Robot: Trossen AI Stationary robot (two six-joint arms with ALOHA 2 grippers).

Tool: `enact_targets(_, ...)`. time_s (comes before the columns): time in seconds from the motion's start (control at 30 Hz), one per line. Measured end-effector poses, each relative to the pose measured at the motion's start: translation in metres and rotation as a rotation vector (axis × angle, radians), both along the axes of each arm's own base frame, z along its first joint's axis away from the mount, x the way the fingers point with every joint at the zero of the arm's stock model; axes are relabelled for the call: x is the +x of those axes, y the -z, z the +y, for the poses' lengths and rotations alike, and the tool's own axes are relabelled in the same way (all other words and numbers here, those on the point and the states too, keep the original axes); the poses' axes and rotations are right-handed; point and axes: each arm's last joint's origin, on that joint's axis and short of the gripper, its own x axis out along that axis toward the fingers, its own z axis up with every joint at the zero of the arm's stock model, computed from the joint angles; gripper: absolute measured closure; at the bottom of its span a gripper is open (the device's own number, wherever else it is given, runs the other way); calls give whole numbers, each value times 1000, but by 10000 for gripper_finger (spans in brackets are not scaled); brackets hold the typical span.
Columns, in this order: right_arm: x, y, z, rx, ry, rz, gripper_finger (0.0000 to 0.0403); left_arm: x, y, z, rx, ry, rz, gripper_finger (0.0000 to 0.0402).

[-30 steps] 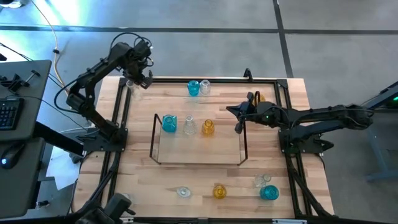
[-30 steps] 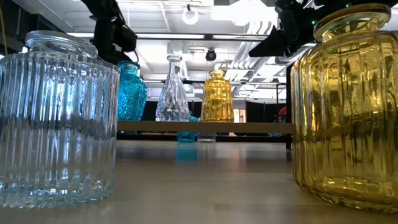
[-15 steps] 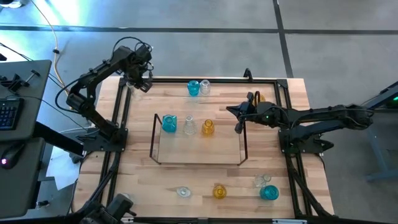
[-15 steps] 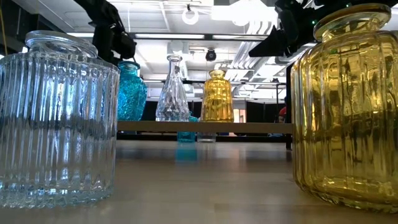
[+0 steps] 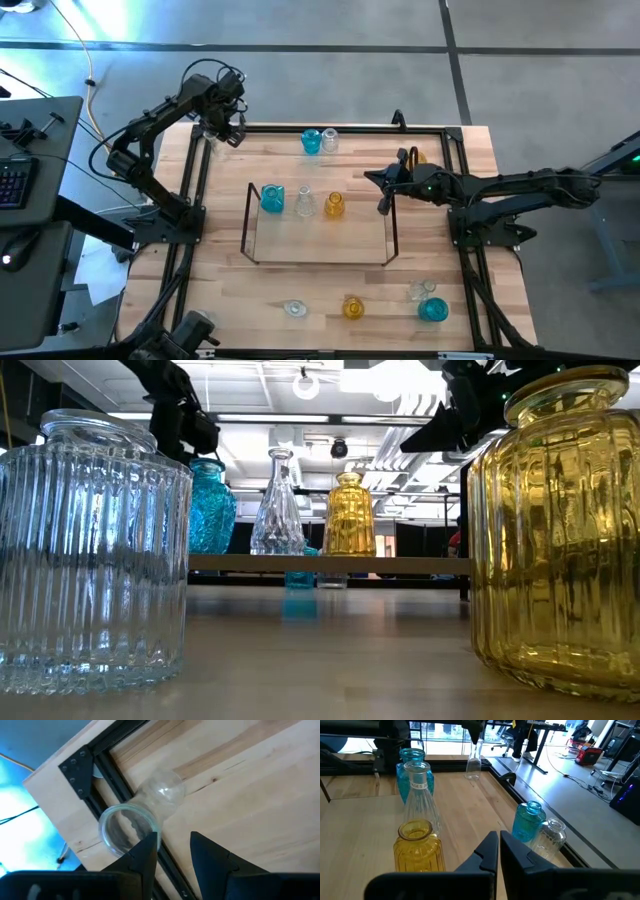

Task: Sort vases onto shelf
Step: Put the top left transparent vase on the shelf

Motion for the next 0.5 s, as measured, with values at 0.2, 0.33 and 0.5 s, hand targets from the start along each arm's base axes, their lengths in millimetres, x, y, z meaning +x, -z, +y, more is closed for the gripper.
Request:
enact_targets(0.2, 0, 0, 0, 0, 0, 0, 403, 0, 0, 1, 12, 16, 20, 294)
enact_targets(0.33, 0, 0, 0, 0, 0, 0, 403, 0, 0, 2, 40, 17, 29, 294)
enact_targets(0.5, 0, 0, 0, 0, 0, 0, 403, 1, 3, 4, 24, 26, 49, 294)
